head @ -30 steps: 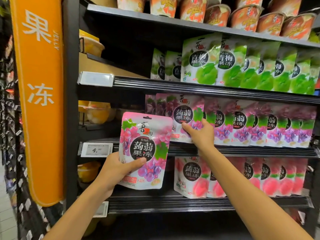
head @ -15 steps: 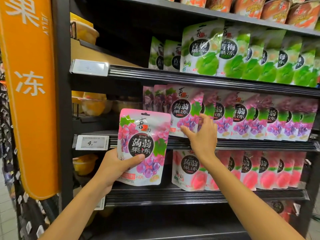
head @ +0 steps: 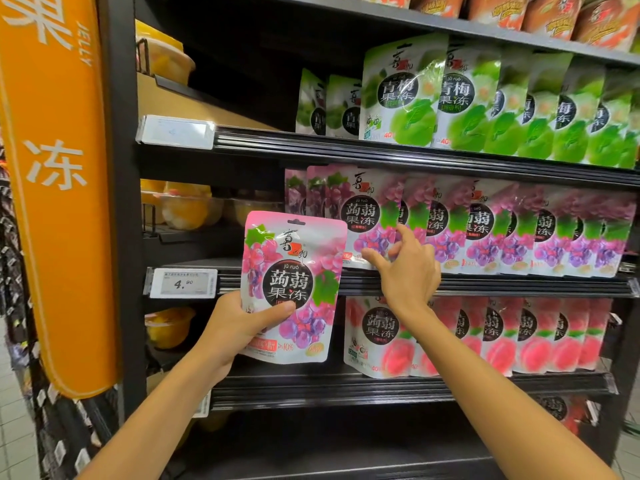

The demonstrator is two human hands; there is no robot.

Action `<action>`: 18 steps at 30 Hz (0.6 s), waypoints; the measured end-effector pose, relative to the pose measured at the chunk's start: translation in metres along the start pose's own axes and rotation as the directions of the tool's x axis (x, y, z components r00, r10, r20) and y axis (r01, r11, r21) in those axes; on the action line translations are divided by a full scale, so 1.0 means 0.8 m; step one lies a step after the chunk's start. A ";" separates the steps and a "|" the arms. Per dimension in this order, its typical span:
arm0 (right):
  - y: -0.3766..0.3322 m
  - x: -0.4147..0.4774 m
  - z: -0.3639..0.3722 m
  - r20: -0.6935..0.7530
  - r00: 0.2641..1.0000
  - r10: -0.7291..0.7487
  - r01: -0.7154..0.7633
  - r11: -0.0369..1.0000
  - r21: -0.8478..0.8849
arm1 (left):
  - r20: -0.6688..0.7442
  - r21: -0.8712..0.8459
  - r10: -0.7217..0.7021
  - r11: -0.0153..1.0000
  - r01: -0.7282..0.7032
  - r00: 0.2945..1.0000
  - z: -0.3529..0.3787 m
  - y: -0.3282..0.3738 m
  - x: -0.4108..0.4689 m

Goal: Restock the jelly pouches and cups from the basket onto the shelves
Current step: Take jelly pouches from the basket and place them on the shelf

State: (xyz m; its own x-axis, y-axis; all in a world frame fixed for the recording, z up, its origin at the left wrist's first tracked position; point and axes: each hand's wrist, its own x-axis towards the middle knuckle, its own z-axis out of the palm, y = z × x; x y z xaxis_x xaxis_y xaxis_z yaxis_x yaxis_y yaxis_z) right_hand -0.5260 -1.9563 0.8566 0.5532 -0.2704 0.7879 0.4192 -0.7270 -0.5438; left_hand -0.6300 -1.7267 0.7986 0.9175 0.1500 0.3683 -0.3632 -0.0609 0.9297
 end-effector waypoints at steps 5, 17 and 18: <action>-0.004 -0.003 -0.004 -0.012 1.000 0.013 -0.013 1.000 0.026 | -0.024 -0.035 0.001 0.999 -0.002 1.000 0.009 0.005 0.001; -0.072 -0.030 -0.025 0.553 0.818 -0.159 -0.279 0.732 0.622 | -0.064 -0.088 0.042 0.995 -0.047 0.997 0.027 0.052 0.043; -0.075 -0.023 -0.024 0.544 0.830 -0.125 -0.301 0.720 0.625 | -0.092 -0.059 0.040 0.997 -0.045 0.995 0.029 0.059 0.049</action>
State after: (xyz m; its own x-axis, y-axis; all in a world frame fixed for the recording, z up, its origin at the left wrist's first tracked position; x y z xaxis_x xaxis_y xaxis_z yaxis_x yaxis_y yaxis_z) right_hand -0.5752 -1.9198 0.8803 0.7980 0.2099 0.5649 0.5855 -0.0480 -0.8092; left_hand -0.6072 -1.7463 0.8571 0.8836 0.2377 0.4034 -0.4132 -0.0097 0.9106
